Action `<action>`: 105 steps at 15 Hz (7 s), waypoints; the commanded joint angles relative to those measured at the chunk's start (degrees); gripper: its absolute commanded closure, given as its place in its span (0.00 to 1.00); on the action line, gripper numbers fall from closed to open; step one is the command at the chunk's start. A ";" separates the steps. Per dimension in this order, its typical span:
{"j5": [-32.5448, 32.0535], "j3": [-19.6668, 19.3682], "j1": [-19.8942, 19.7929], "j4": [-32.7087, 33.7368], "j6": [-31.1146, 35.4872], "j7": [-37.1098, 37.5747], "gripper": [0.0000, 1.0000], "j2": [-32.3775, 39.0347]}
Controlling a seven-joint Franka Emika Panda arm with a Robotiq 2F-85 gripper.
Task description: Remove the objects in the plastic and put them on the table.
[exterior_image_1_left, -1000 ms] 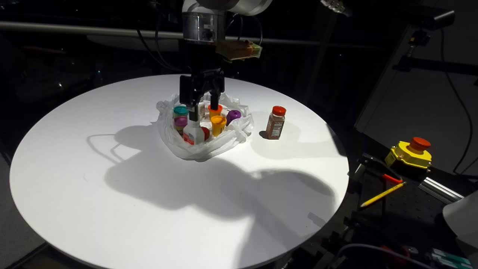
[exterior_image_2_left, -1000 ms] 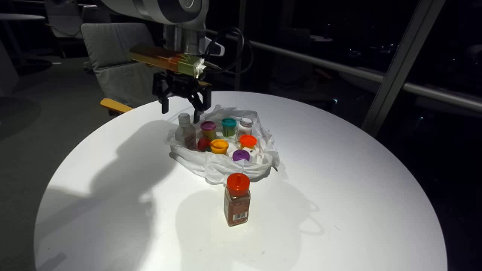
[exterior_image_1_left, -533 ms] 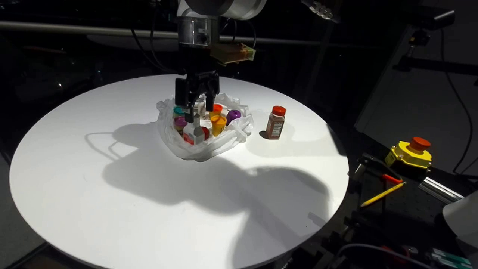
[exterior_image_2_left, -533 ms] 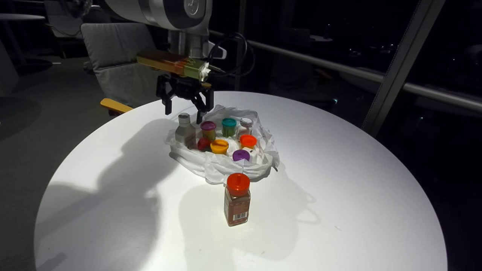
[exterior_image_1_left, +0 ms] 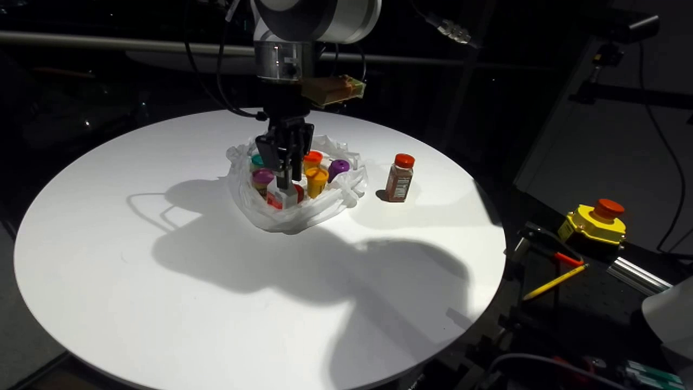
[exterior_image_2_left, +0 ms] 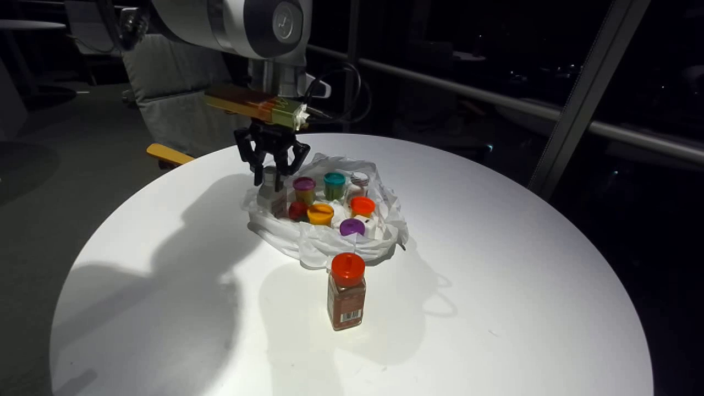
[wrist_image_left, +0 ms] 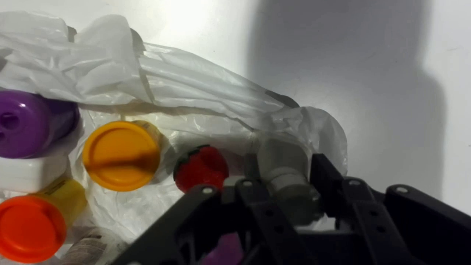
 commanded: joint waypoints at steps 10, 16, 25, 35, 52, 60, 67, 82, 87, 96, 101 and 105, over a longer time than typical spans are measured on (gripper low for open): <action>-4.62 -0.95 1.87 5.17 -0.40 0.95 0.58 2.97; -8.62 -3.12 3.20 3.96 0.68 3.52 0.88 -0.07; -7.86 -2.64 5.58 -15.45 -1.82 15.87 0.88 -22.04; -4.82 -3.51 -0.18 -37.76 13.24 21.48 0.88 -32.46; -3.52 -8.99 -0.55 -38.30 22.59 25.81 0.17 -30.77; 0.09 -6.57 -2.89 -17.69 11.42 24.18 0.00 -22.81; 3.92 -7.08 -3.33 1.70 5.88 23.91 0.00 -5.07; 8.09 -4.53 -8.42 34.11 -10.26 19.57 0.00 16.50; 9.24 -4.14 -8.65 38.46 -16.11 19.04 0.00 19.24; 9.49 -3.89 -9.18 43.25 -20.35 18.82 0.25 23.37; 9.56 -3.59 -9.05 45.07 -22.10 18.94 0.58 25.24; 8.63 -4.08 -8.42 45.54 -21.95 19.47 0.89 25.57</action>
